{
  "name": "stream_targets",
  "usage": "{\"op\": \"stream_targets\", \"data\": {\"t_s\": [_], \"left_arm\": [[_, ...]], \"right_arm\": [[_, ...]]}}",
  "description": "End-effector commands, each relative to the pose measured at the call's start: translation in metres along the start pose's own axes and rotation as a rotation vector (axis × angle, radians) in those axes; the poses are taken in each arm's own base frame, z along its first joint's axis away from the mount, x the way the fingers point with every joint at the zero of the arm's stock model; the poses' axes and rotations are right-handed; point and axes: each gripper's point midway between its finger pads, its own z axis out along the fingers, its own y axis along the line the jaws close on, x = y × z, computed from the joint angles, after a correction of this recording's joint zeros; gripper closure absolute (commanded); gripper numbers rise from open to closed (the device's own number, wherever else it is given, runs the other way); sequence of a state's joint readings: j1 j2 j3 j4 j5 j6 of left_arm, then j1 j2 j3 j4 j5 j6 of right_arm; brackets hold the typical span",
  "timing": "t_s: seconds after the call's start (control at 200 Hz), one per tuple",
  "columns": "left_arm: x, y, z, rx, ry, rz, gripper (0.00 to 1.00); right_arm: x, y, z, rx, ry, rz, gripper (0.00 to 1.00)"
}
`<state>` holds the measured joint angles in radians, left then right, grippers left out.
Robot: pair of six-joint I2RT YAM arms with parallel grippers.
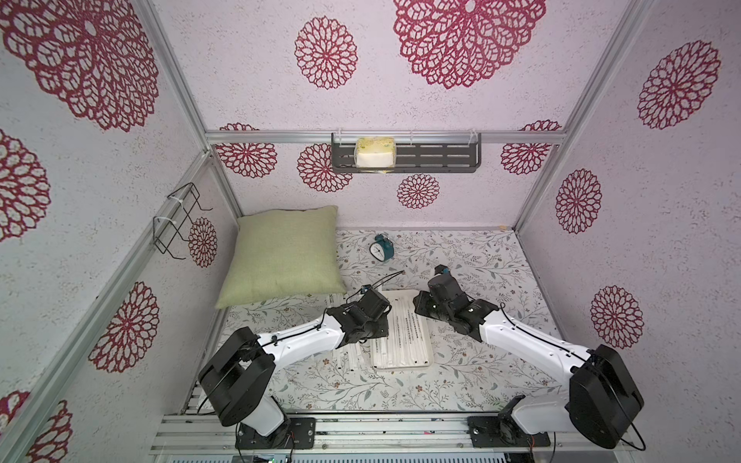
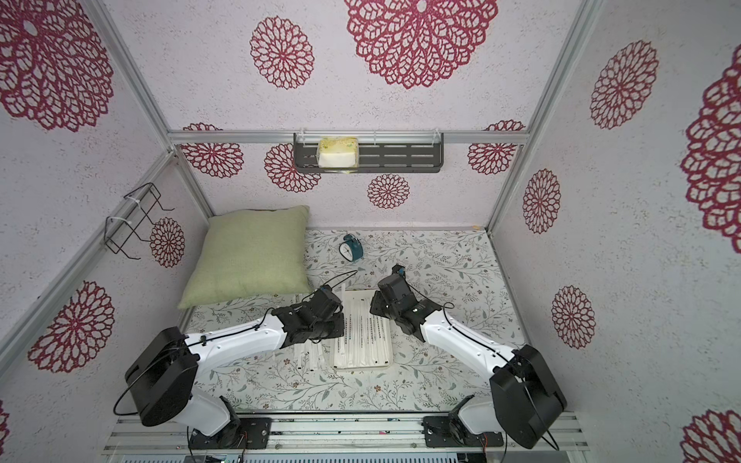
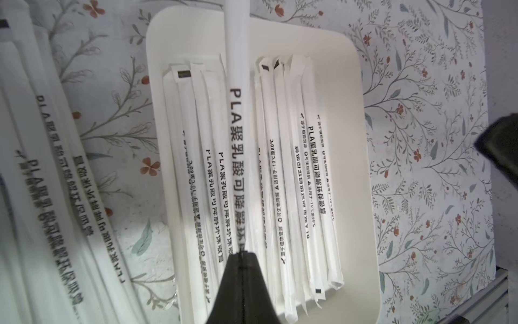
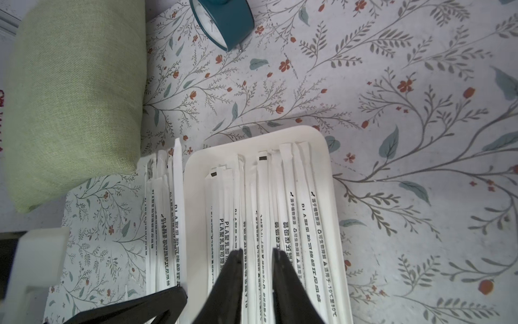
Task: Put the straws into the storage box
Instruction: Pick up the straw from the center of the board, then place the straw in the storage box.
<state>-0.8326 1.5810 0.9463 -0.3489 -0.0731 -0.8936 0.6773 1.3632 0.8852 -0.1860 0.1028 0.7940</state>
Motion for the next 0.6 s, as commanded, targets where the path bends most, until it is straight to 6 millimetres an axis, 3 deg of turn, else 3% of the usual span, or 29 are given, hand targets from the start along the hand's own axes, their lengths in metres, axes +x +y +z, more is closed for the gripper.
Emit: {"op": "stream_targets", "data": {"t_s": [0.0, 0.185, 0.41, 0.595], "left_arm": [[0.007, 0.000, 0.008, 0.016, 0.023, -0.025, 0.96], [0.029, 0.020, 0.020, -0.047, 0.092, -0.026, 0.96], [0.030, 0.030, 0.028, -0.087, 0.097, -0.010, 0.93], [0.025, 0.036, 0.021, -0.141, 0.087, 0.014, 0.77]], "right_arm": [[0.000, -0.006, -0.003, 0.011, -0.003, -0.013, 0.76], [-0.001, -0.002, 0.001, 0.002, 0.000, -0.016, 0.76], [-0.002, 0.001, 0.003, -0.004, 0.007, -0.025, 0.76], [-0.002, 0.001, 0.003, -0.005, 0.006, -0.024, 0.76]]}}
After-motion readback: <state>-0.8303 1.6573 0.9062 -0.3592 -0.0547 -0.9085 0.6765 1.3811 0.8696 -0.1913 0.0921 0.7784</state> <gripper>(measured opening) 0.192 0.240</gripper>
